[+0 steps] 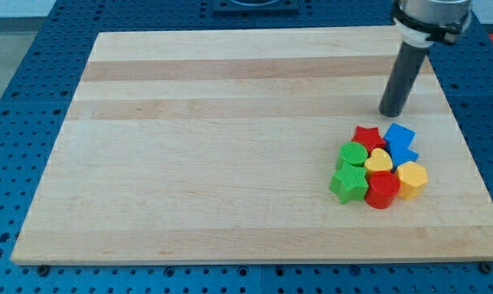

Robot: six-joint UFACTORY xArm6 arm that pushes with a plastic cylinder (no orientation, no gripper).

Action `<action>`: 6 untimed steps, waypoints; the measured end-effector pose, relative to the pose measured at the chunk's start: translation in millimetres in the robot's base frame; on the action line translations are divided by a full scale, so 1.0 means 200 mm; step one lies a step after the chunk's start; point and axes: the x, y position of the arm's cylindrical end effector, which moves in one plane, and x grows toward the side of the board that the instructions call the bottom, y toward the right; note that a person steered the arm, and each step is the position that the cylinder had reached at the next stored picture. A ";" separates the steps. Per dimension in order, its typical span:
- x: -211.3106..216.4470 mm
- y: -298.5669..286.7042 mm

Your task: Push the blue cube and blue triangle into the yellow hexagon

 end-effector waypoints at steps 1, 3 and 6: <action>0.04 0.00; 0.17 0.00; 0.28 0.00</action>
